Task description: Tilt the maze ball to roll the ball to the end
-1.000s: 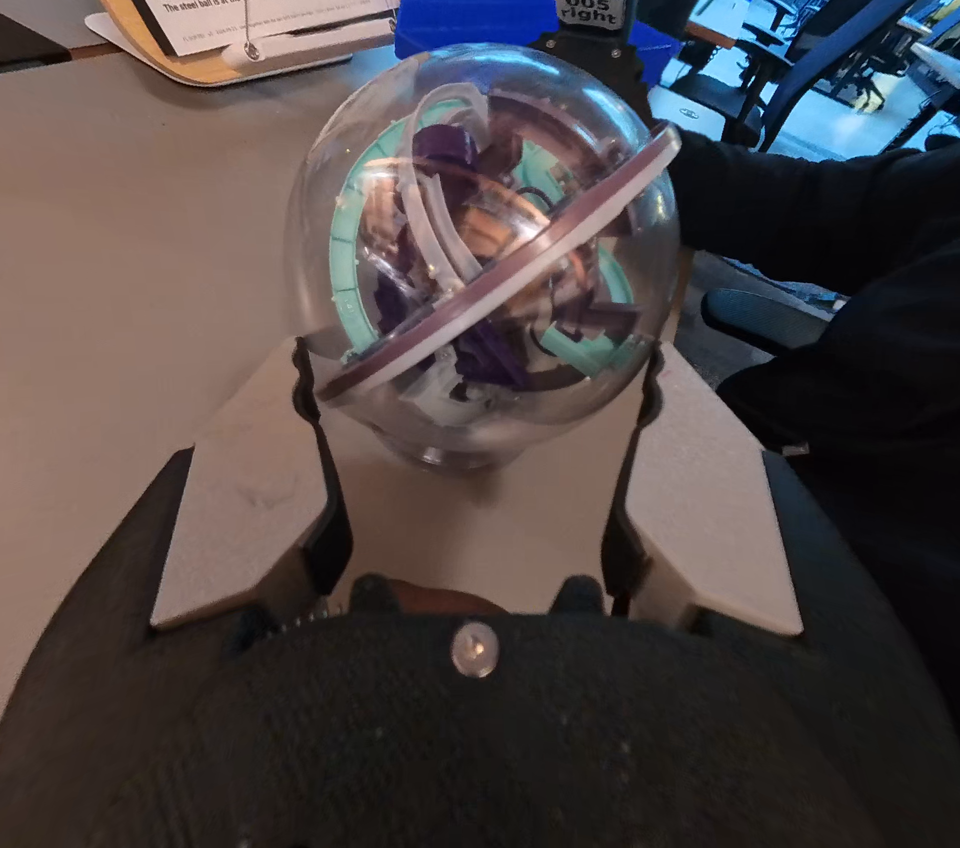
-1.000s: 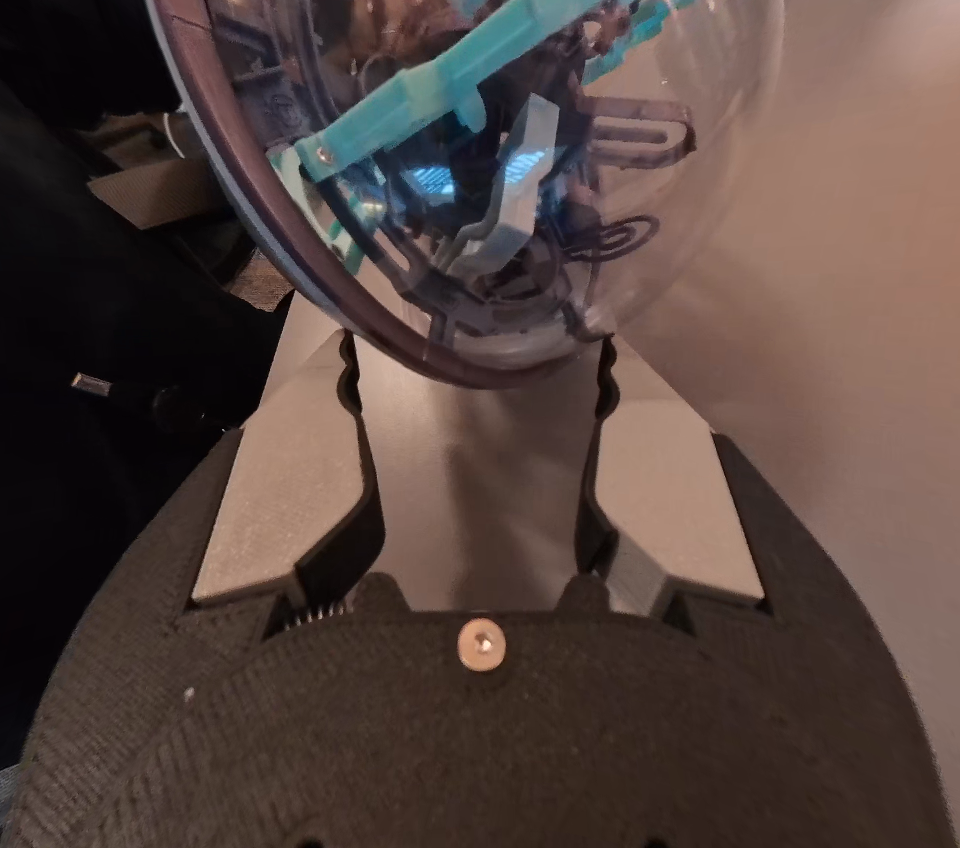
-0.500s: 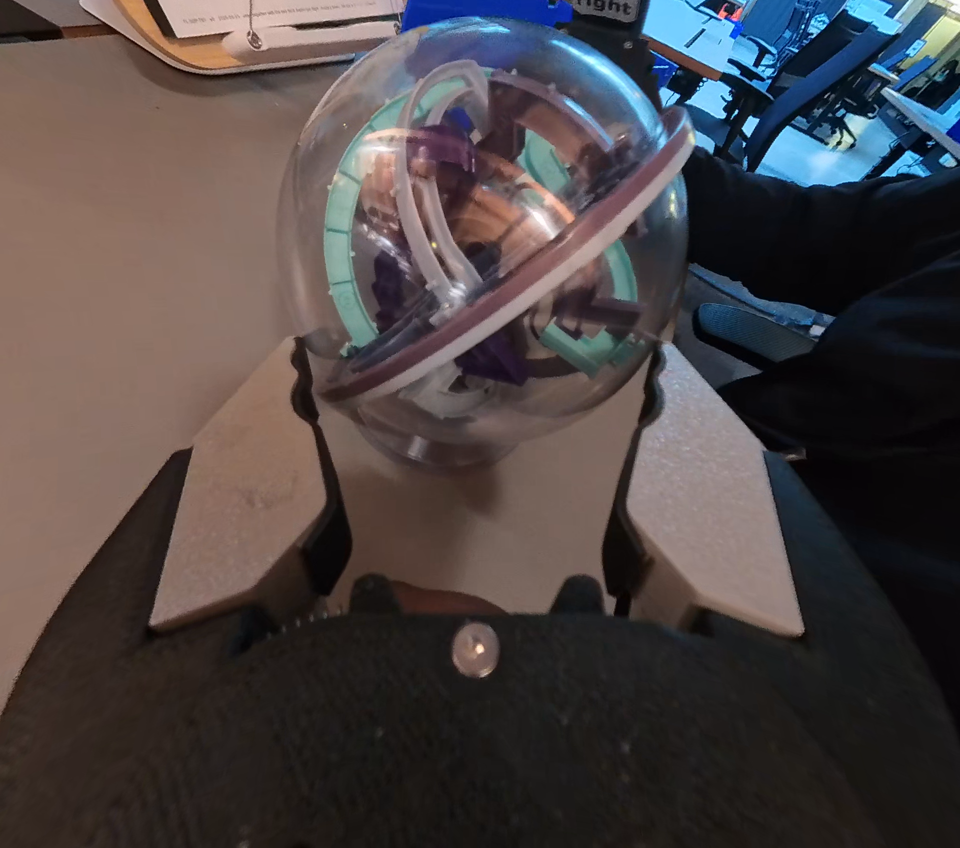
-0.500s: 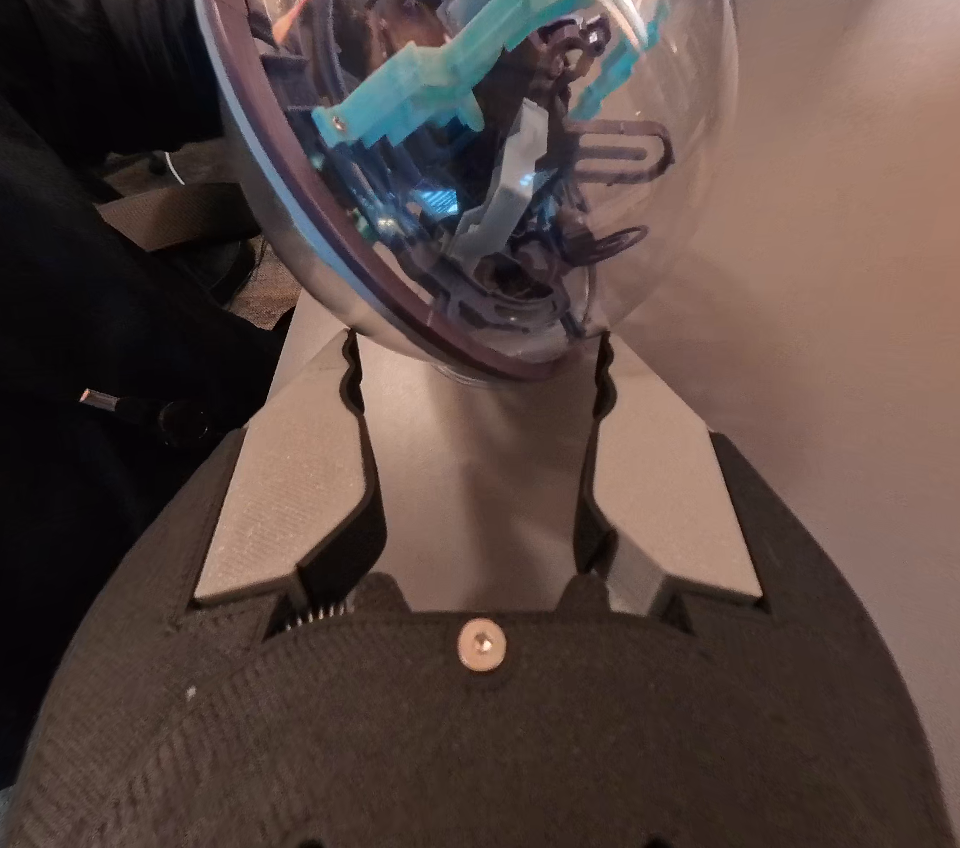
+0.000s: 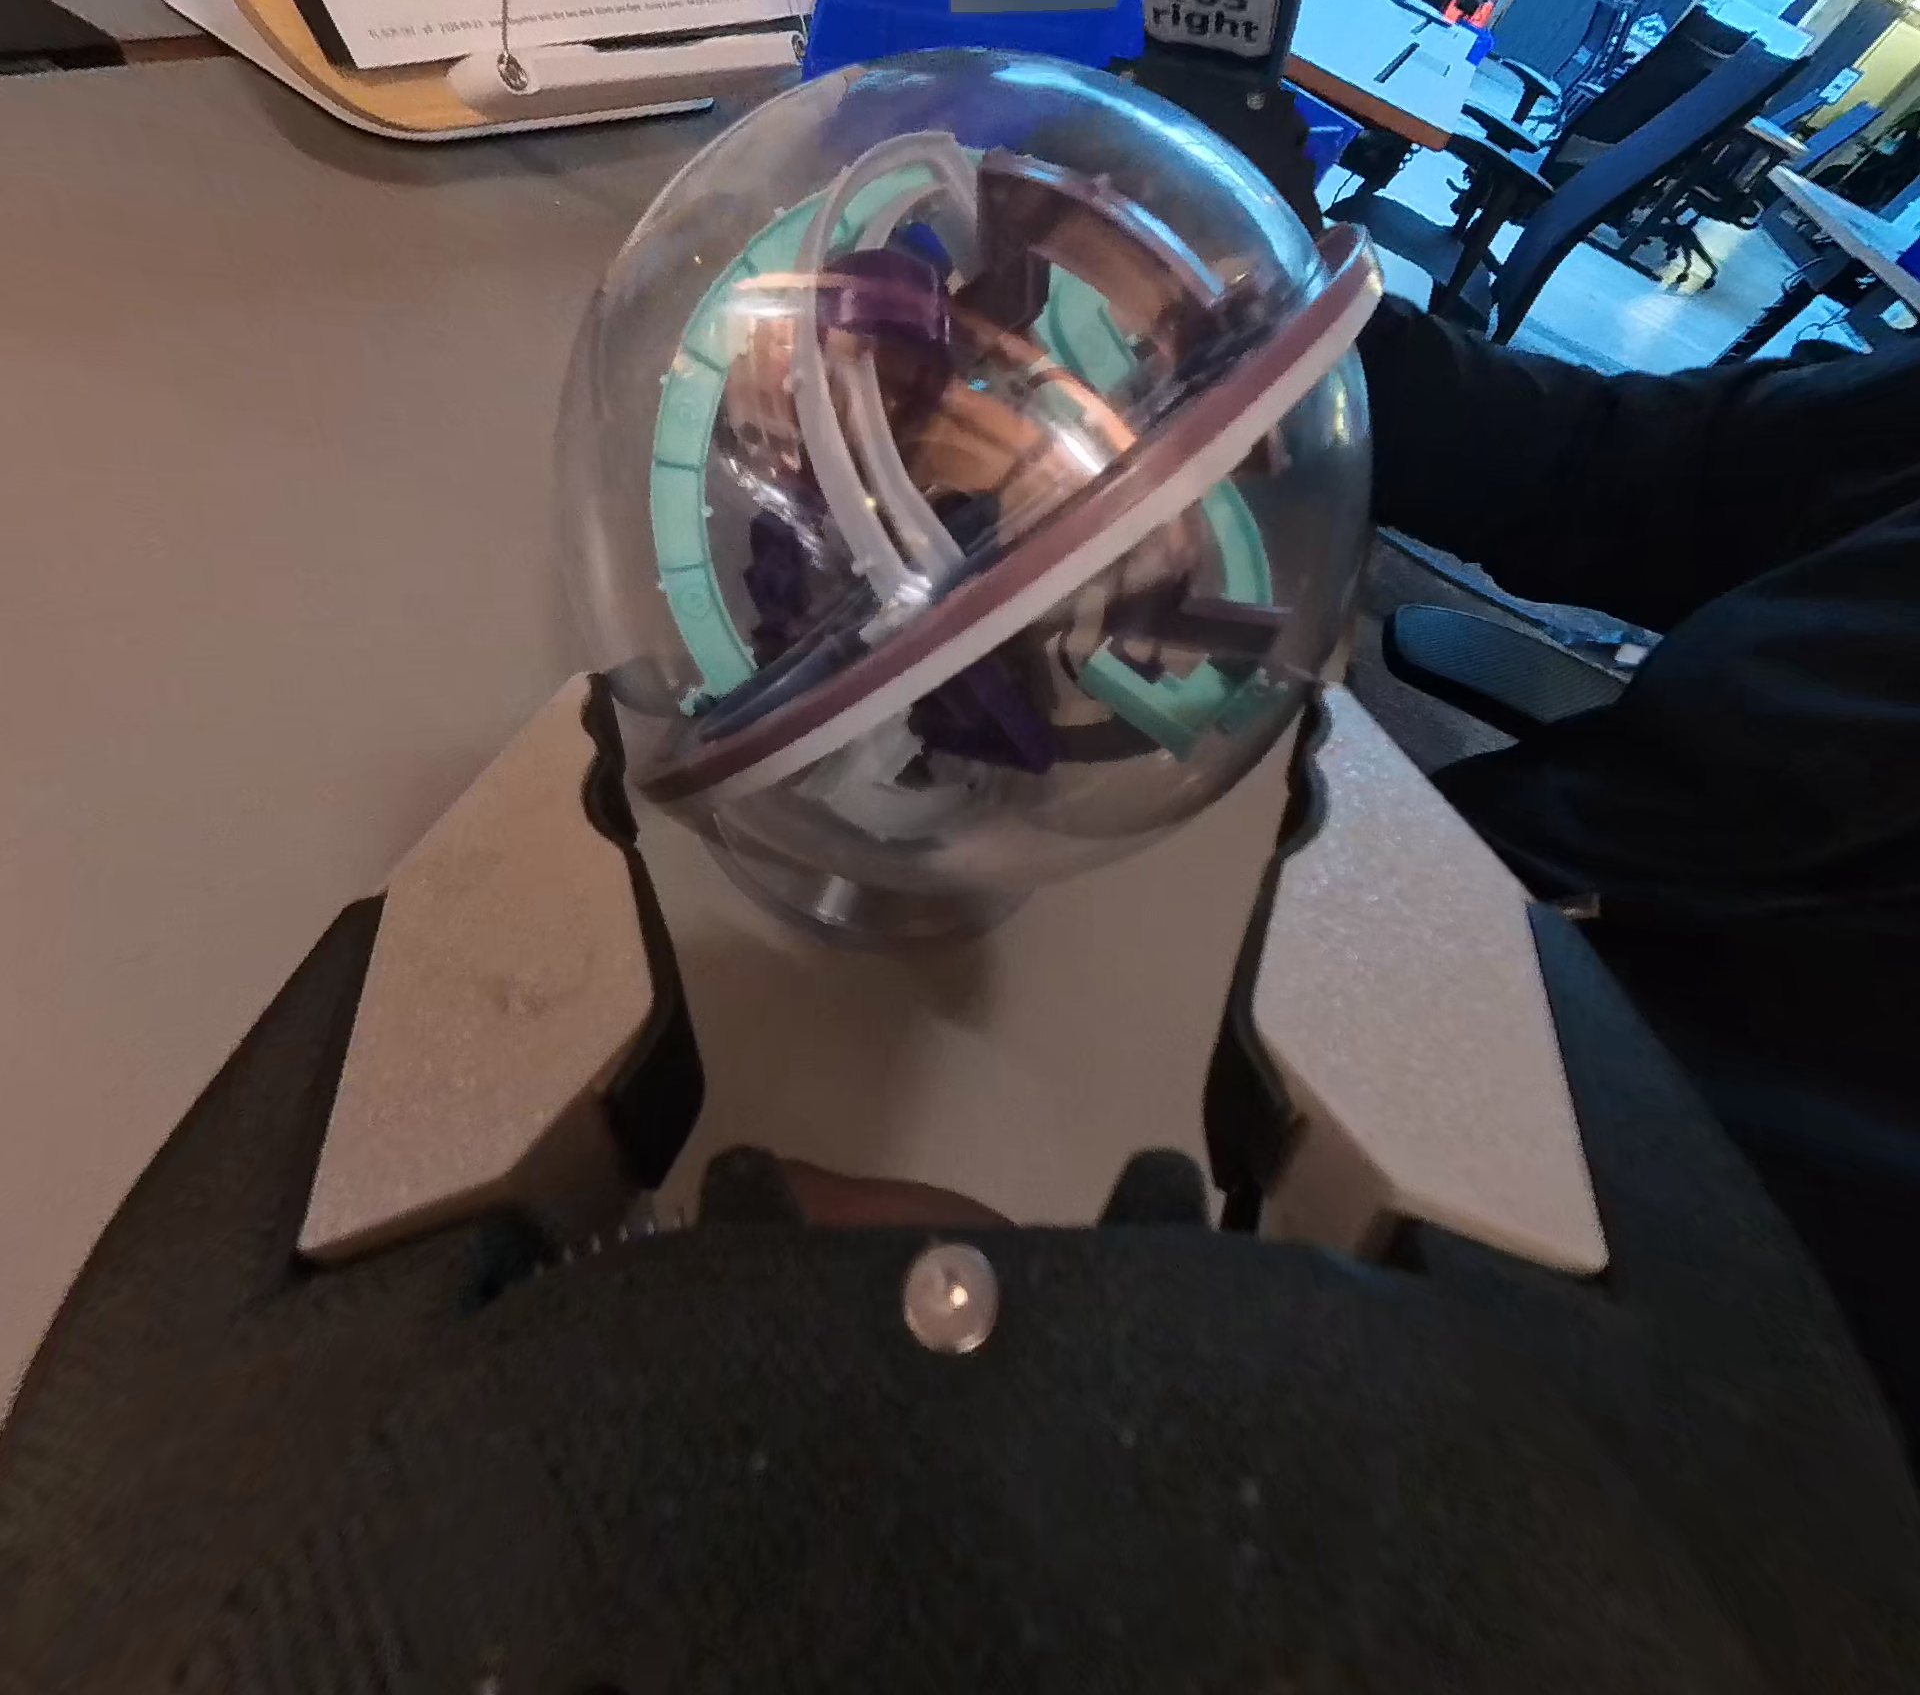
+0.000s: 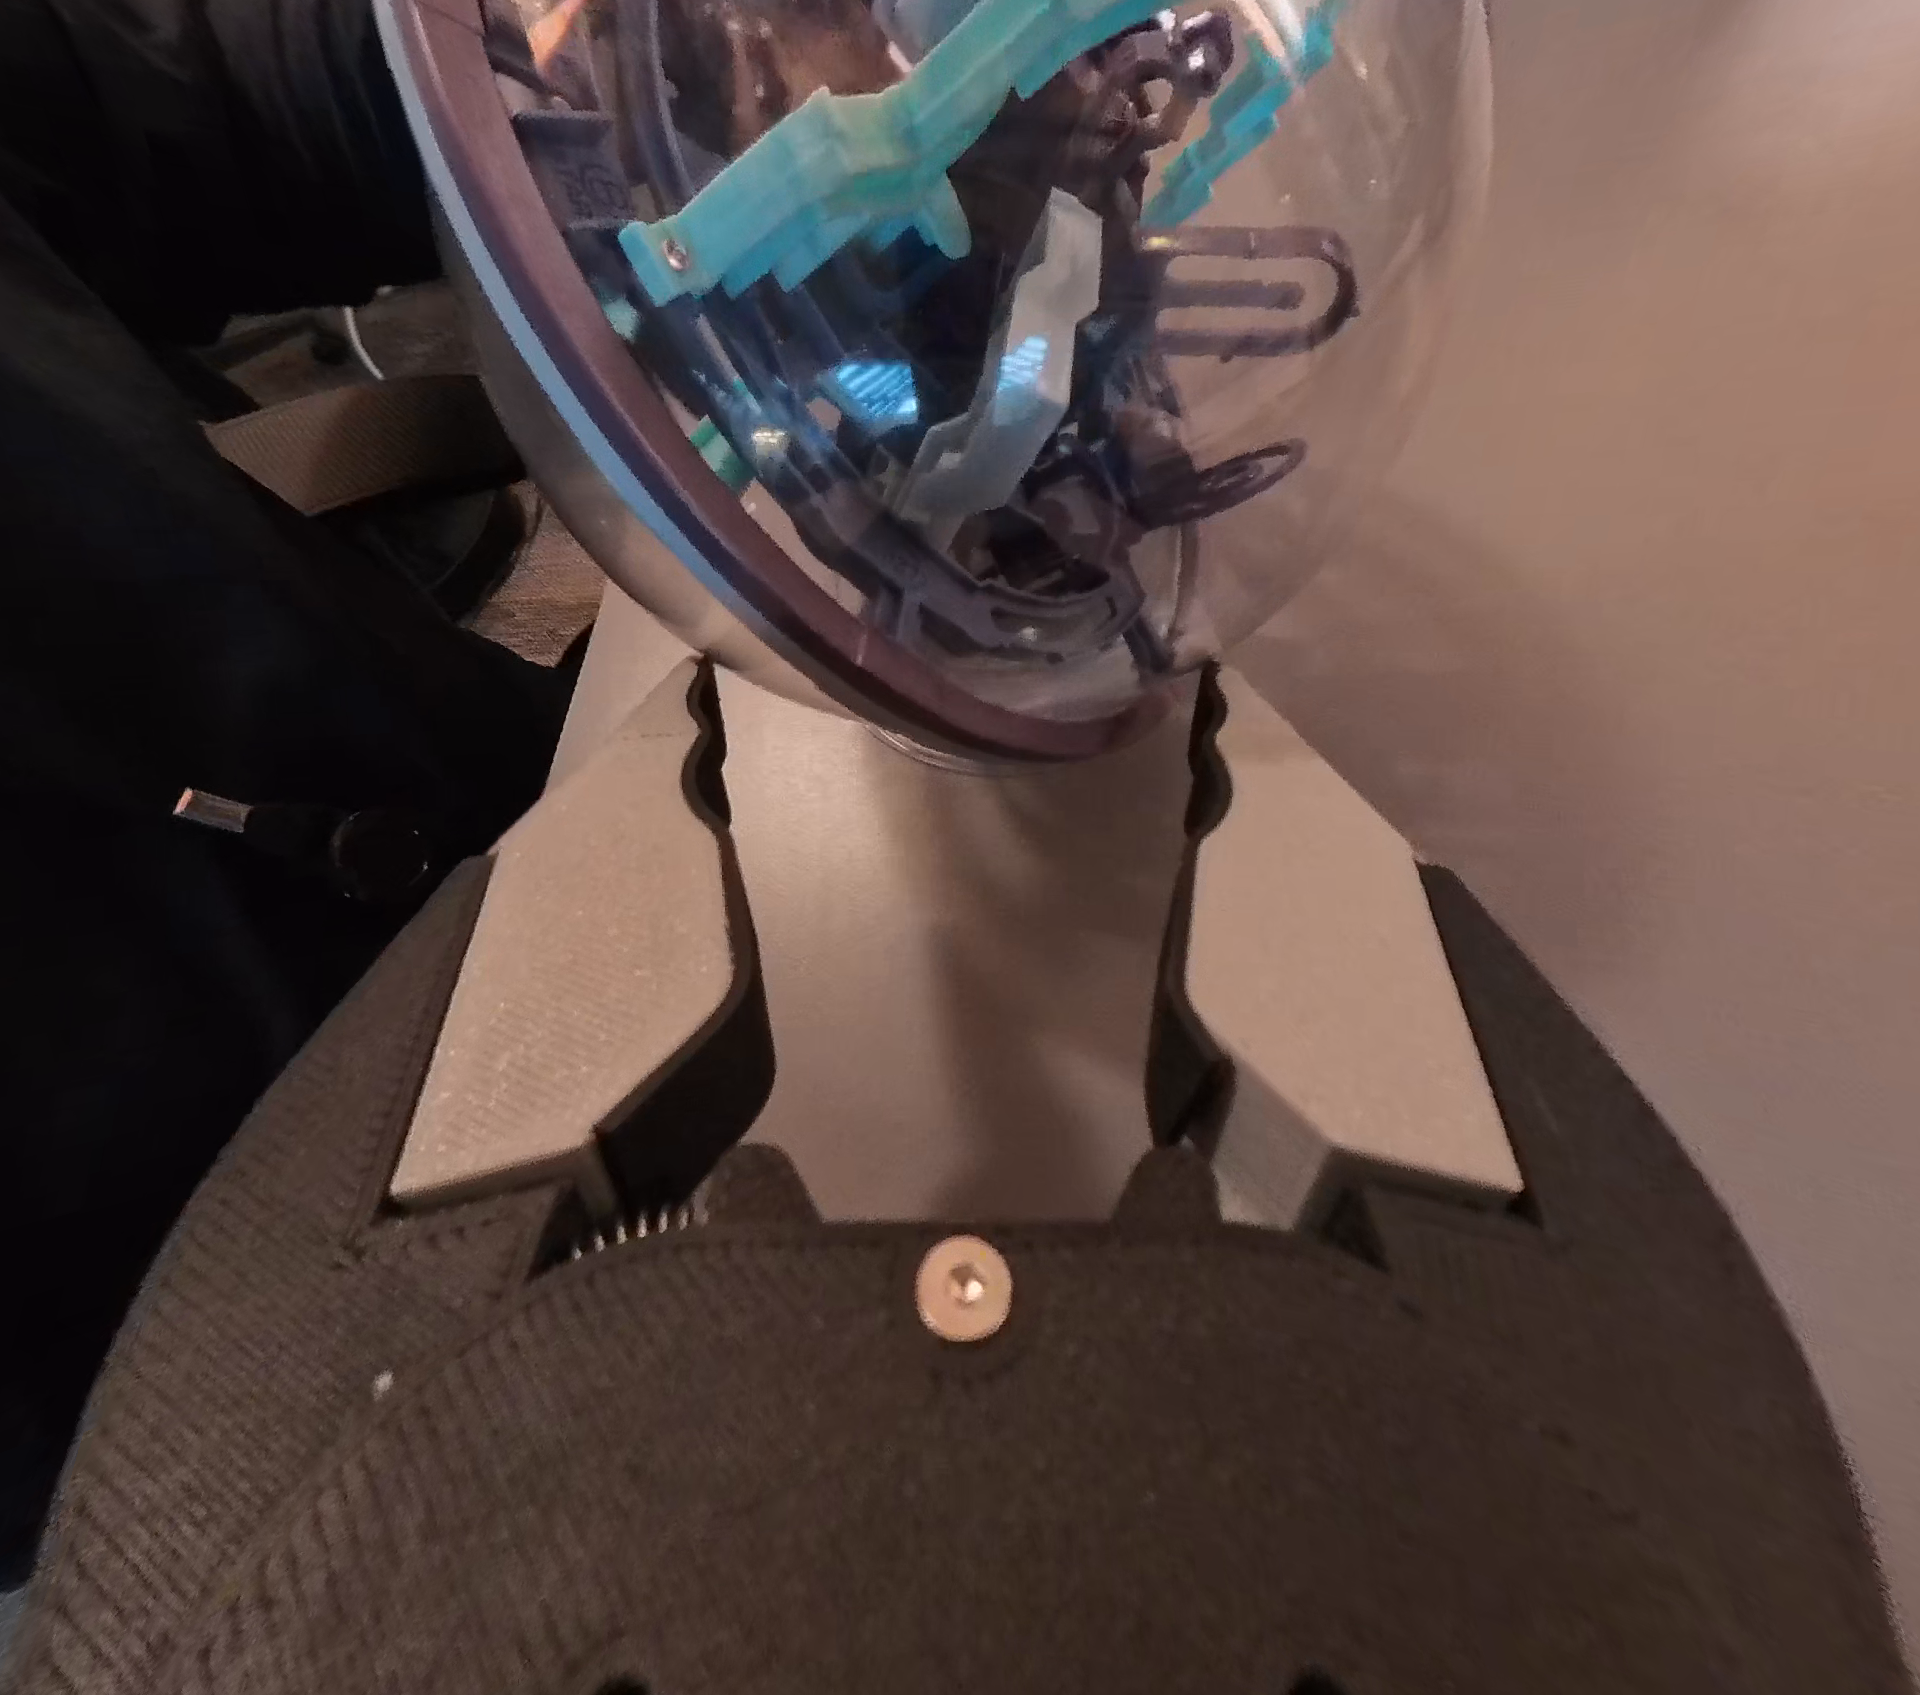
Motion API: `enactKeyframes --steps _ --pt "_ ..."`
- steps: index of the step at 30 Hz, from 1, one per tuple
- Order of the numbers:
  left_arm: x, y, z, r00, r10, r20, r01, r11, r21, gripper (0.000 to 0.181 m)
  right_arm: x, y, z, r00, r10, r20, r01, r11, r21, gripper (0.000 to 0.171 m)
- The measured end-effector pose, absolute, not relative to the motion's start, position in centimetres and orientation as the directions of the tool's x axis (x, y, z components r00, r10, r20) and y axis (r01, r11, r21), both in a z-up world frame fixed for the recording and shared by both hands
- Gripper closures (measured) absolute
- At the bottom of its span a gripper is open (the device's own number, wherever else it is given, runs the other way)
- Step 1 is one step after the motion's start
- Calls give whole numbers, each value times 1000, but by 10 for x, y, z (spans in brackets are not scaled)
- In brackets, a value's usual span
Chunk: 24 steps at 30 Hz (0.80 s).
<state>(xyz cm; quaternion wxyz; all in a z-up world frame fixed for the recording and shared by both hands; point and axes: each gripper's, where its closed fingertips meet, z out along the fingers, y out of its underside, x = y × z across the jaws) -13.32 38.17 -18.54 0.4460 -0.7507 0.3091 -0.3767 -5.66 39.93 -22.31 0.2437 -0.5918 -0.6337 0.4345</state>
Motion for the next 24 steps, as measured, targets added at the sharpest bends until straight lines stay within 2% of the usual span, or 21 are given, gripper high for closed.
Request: enactKeyframes --steps 9,24 --pt "-134 385 -182 531 -779 334 -129 -464 -876 56 -58 400 -222 -171 954 -245 536 -118 -836 84" --pt "-132 379 -190 512 -770 381 -63 -476 -877 55 -54 402 -208 -150 967 -204 524 -97 -846 85"
